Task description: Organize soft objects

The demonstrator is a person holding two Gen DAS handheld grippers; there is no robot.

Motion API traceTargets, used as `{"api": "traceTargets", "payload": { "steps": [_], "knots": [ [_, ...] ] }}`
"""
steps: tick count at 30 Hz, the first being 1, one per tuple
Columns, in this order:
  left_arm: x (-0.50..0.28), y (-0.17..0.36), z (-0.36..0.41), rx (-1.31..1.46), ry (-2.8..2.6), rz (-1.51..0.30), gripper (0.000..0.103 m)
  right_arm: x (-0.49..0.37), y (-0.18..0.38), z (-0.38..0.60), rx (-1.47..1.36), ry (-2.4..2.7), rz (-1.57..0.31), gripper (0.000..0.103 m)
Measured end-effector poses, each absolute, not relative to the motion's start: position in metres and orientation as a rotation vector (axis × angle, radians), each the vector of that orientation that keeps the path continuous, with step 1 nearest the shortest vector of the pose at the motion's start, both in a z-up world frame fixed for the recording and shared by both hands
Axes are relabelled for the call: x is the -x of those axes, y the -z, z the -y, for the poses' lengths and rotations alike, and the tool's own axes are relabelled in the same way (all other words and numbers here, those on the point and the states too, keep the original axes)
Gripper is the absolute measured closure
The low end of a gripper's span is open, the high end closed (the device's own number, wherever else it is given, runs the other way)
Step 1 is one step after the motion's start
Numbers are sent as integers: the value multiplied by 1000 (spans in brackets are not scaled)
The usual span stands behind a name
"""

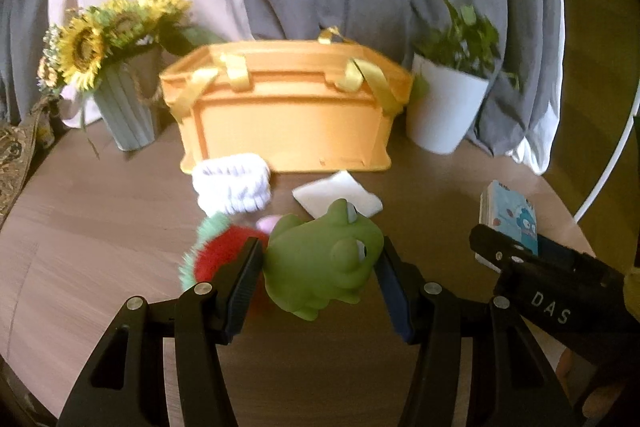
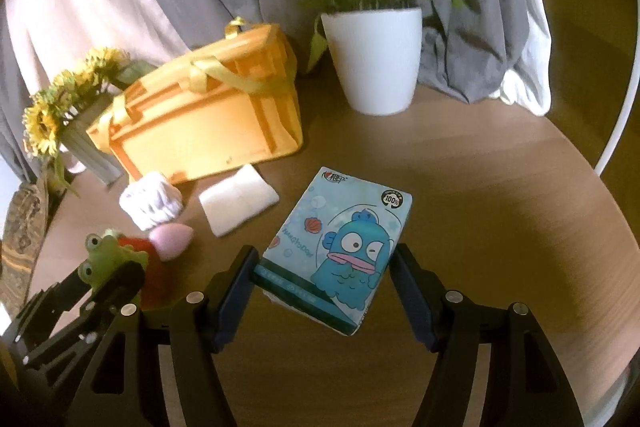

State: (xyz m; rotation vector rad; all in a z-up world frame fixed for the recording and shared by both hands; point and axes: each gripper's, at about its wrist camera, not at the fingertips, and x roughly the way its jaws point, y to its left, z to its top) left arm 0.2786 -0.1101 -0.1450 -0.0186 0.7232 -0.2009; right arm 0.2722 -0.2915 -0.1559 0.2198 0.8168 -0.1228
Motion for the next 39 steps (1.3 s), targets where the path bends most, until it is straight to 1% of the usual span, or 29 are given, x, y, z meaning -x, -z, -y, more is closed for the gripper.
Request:
{"api": "traceTargets", "payload": {
  "steps": [26, 39],
  "knots": [
    [-283, 60, 52, 42, 145, -514, 47, -285, 70, 233, -188, 23, -610, 34],
    [-299, 29, 30, 13, 160, -428, 47, -297, 41, 209, -194, 25, -516, 34]
  ]
}}
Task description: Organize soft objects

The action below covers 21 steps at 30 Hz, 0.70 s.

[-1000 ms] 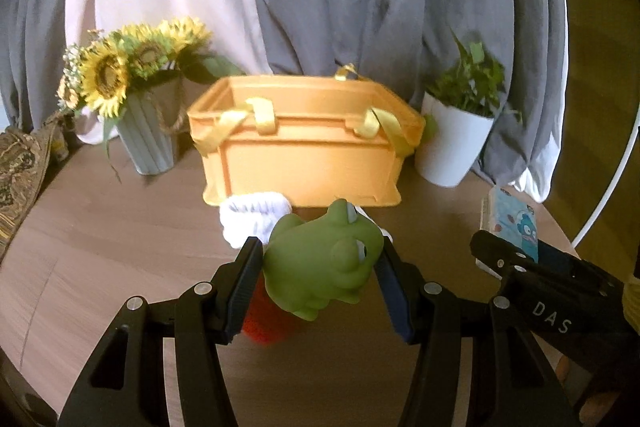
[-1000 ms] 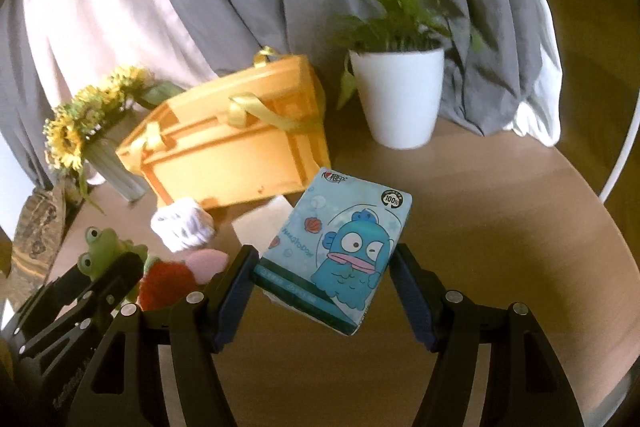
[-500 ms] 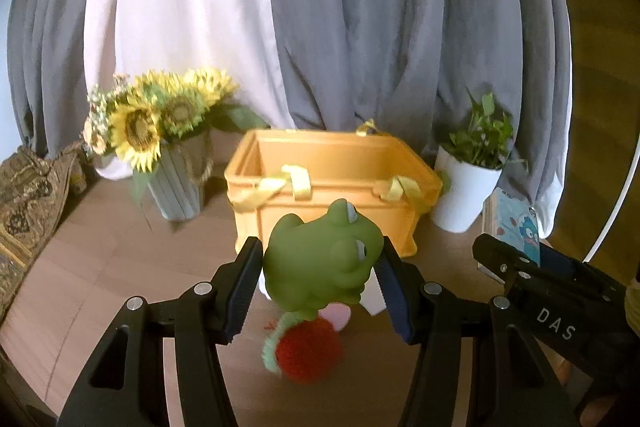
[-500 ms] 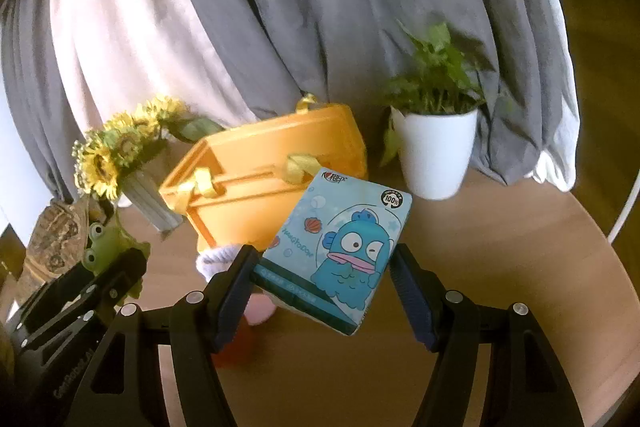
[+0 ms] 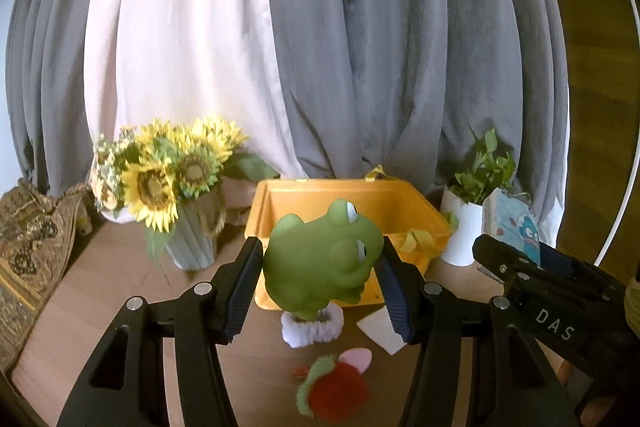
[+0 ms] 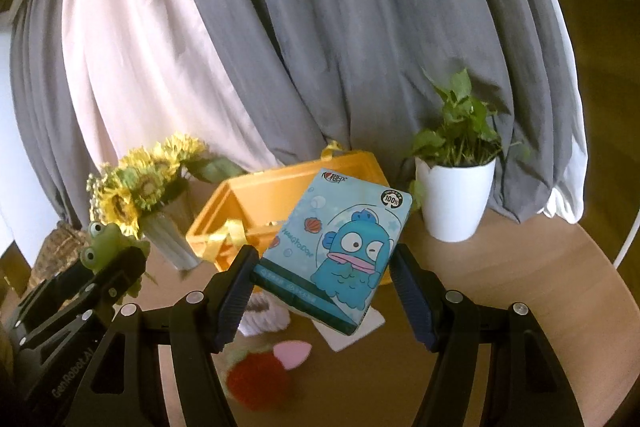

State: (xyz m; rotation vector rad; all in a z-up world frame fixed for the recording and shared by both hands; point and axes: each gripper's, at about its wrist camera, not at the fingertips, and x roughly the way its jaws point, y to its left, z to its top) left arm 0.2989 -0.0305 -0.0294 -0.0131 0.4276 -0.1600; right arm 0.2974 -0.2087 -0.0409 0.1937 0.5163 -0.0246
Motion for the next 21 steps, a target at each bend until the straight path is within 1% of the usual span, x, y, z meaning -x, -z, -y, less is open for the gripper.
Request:
{"api": "traceTargets", "payload": {
  "steps": [13, 21],
  "knots": [
    [-326, 7, 18, 14, 159, -362, 47, -320, 16, 195, -184, 41, -436, 34],
    [-351, 1, 18, 11, 157, -339, 47, -339, 6, 192, -167, 37, -407, 34]
  ]
}}
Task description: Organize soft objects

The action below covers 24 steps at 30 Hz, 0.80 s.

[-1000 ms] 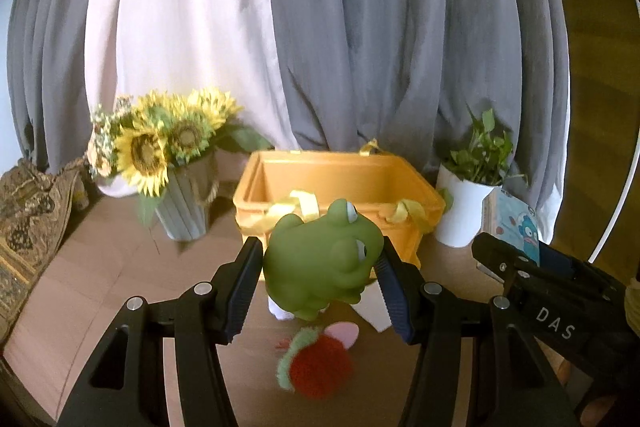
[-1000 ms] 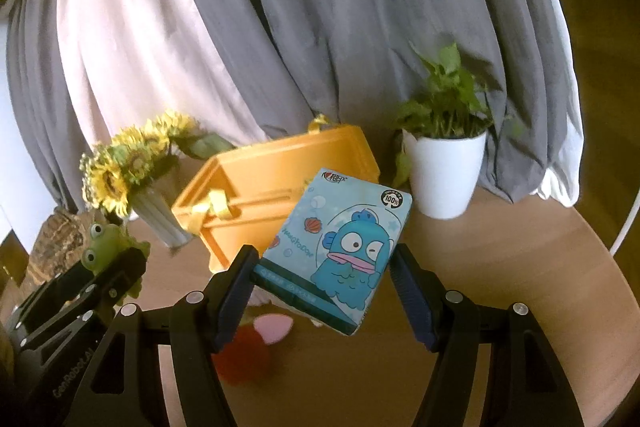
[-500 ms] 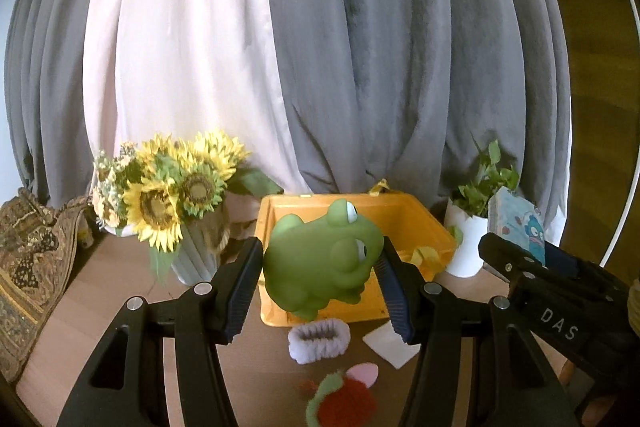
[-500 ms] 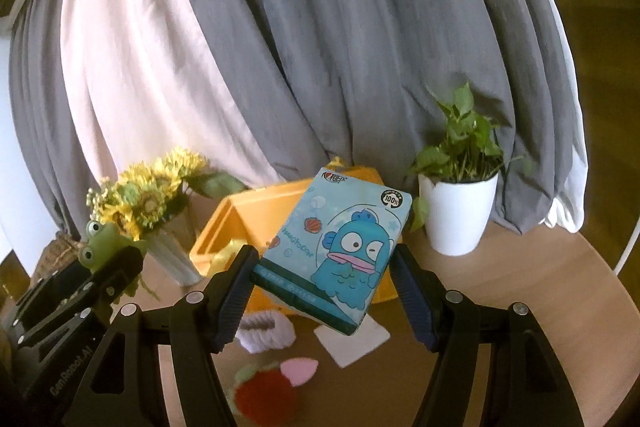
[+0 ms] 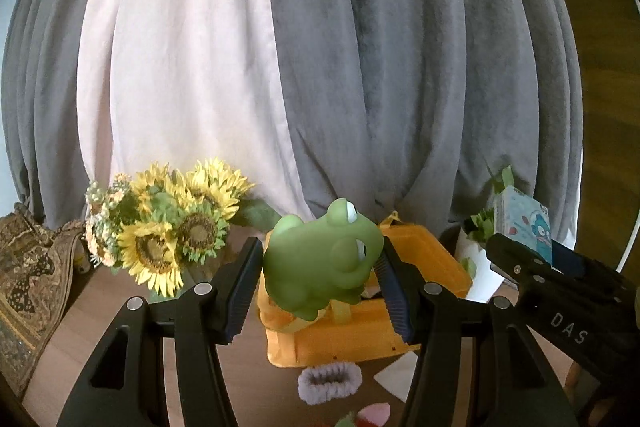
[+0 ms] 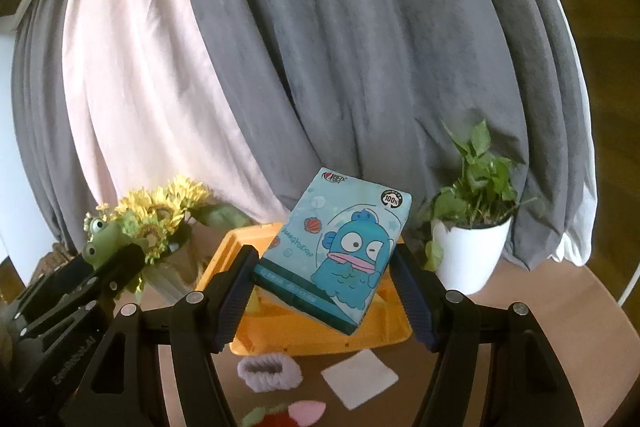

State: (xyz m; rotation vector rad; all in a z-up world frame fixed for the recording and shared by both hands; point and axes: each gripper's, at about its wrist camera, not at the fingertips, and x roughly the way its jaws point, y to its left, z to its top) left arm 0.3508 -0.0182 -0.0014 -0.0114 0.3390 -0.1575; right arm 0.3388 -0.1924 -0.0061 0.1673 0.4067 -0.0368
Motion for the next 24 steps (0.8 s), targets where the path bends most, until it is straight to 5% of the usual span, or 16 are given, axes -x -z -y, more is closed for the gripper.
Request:
{"api": "traceTargets", "payload": {
  "steps": [24],
  "knots": [
    [-442, 23, 25, -8, 167, -382, 47, -425, 26, 197, -142, 28, -447, 34]
  ]
}}
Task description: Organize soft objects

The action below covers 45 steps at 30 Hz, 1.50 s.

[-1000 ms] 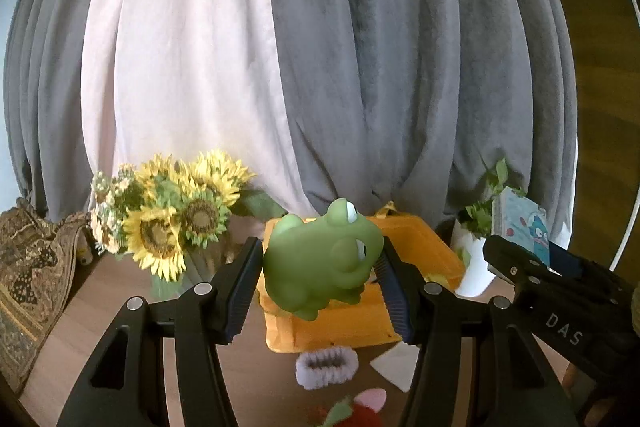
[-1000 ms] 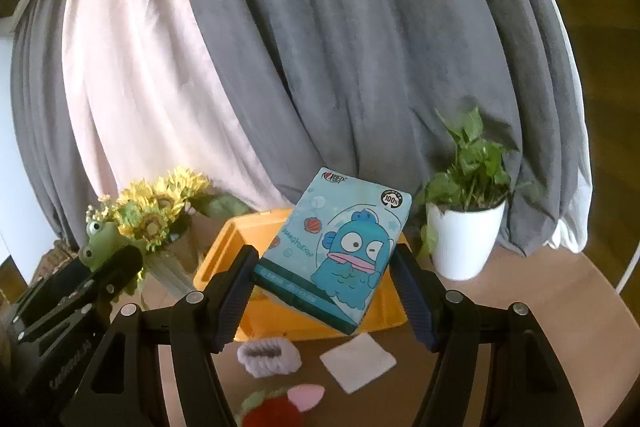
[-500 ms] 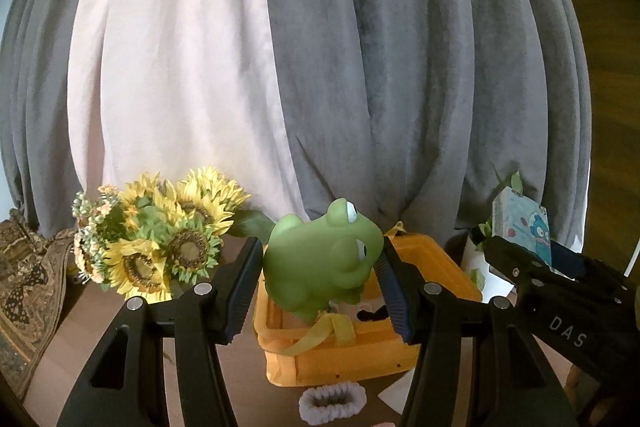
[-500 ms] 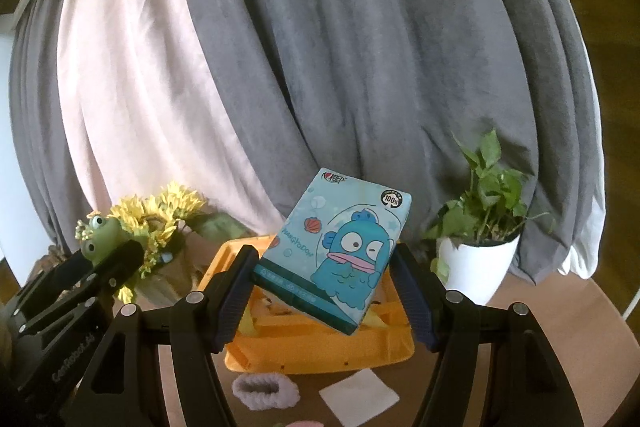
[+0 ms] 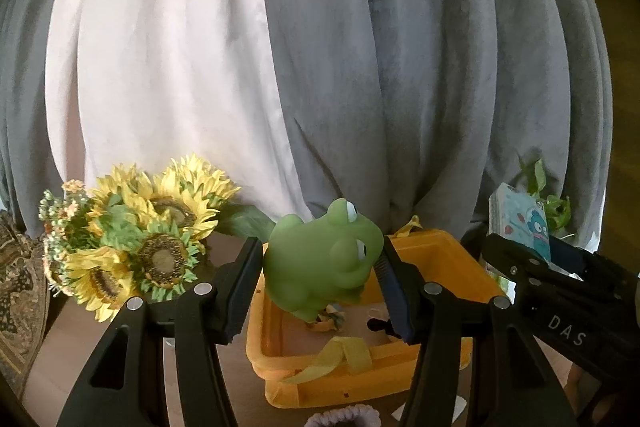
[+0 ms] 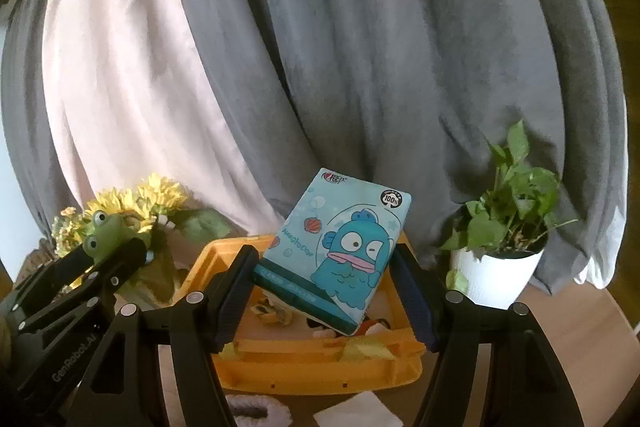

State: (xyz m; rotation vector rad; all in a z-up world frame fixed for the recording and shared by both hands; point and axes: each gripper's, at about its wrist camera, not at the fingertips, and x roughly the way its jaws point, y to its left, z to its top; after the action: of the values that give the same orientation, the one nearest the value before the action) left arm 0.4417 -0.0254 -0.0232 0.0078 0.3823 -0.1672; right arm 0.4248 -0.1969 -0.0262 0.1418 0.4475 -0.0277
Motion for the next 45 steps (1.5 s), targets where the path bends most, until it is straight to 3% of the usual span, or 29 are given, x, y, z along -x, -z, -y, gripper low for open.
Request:
{"api": "traceTargets", "payload": {
  "steps": [28, 45],
  "knots": [
    [-530, 98, 33, -21, 174, -568, 46, -521, 94, 212, -132, 33, -607, 34],
    [-511, 82, 34, -43, 167, -542, 42, -510, 88, 217, -137, 65, -621, 32]
  ]
}}
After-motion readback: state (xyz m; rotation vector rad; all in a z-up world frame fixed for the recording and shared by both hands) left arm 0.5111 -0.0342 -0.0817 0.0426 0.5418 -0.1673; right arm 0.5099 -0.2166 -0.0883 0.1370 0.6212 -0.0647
